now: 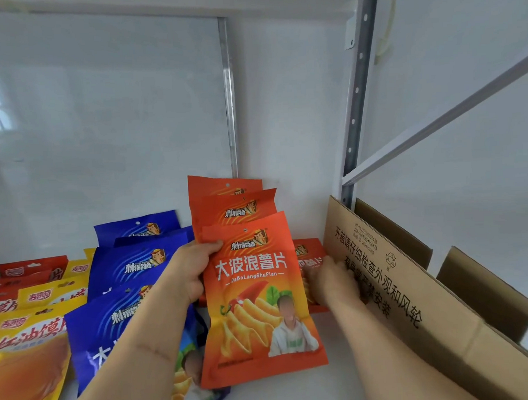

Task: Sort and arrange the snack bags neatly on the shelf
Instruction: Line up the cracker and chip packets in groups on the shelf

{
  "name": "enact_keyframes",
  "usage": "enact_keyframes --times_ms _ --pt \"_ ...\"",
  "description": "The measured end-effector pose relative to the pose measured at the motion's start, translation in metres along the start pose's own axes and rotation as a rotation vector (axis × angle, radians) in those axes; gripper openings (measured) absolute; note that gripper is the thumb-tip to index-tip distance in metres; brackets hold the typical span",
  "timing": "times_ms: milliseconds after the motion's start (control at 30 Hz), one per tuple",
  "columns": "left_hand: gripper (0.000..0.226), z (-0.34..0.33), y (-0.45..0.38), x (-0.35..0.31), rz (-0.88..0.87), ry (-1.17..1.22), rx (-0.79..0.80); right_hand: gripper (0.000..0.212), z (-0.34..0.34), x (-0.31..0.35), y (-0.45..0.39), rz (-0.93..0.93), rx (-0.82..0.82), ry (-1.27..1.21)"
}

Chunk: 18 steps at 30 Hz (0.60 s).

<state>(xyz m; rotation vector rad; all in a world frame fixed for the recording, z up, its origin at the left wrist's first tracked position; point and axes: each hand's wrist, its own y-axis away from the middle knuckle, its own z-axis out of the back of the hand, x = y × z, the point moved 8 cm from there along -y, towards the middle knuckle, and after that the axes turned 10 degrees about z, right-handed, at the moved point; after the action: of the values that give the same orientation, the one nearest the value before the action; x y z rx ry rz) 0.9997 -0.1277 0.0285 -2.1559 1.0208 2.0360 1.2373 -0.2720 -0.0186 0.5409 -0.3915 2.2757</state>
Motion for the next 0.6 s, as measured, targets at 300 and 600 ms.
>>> enact_keyframes --times_ms 300,600 --pt "0.017 0.006 0.0 0.0 0.004 -0.003 -0.002 0.078 0.002 0.003 0.003 -0.066 -0.025 -0.026" --pt "0.02 0.005 -0.006 -0.004 -0.003 -0.033 0.016 0.066 0.013 -0.002 0.009 -0.027 -0.119 -0.06"
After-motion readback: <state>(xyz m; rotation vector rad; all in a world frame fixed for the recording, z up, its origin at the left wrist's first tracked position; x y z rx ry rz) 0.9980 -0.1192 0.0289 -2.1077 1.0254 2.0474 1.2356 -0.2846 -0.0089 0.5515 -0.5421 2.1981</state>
